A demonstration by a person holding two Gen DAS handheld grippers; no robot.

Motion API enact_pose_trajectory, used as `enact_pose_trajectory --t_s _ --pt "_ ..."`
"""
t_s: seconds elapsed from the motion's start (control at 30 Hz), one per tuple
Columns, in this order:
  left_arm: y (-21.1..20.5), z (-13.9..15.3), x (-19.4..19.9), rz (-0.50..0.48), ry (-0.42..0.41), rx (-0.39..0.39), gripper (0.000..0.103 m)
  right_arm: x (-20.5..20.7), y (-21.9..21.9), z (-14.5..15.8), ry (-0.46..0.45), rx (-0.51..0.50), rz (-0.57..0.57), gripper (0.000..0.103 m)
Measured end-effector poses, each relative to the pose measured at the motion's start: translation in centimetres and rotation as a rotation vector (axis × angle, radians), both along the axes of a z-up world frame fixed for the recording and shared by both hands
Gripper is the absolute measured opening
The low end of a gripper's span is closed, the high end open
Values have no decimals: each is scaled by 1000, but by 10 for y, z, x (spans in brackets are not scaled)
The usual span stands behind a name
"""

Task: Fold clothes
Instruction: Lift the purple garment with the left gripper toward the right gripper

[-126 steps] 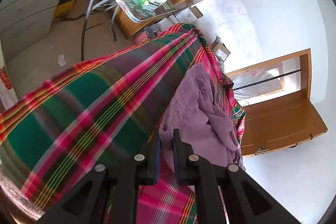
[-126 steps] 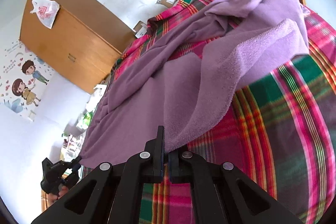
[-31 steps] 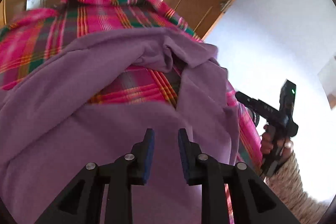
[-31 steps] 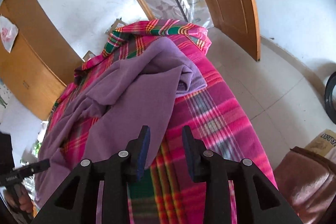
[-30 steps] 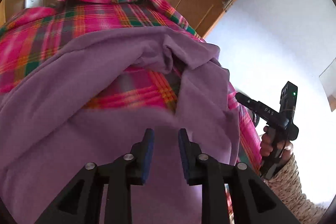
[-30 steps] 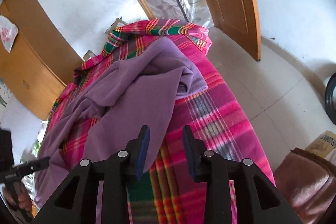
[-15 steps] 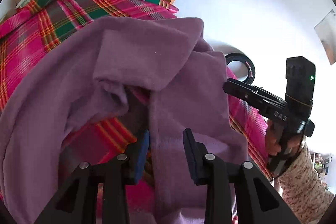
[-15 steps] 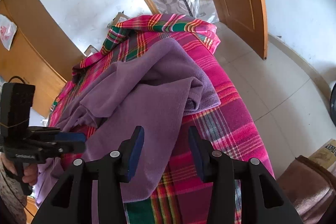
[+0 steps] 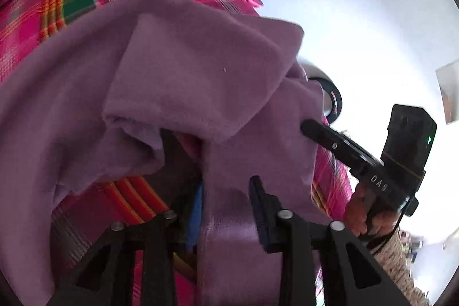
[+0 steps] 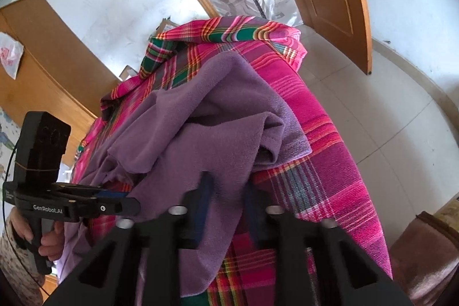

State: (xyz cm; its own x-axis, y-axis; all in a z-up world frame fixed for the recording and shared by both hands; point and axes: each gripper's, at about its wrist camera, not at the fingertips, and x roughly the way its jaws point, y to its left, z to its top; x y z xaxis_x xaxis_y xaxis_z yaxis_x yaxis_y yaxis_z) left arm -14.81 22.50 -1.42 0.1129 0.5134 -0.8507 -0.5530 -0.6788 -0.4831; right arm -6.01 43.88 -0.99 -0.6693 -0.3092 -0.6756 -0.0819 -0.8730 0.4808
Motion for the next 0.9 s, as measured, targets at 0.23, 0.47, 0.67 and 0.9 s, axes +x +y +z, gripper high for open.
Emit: enact_pose_trajectory --t_s 0.23,0.47,0.67,0.9 --pt "-1 11 5 9 20 41 7 15 -1 20 69 39 -7 3" --pt "5 41 24 -23 76 105 7 49 6 47 149 27 -61 3" --pt "15 61 42 -75 115 125 7 84 11 74 229 35 -113 3" --pt "15 86 58 -111 139 166 7 124 24 97 296 63 -181 3"
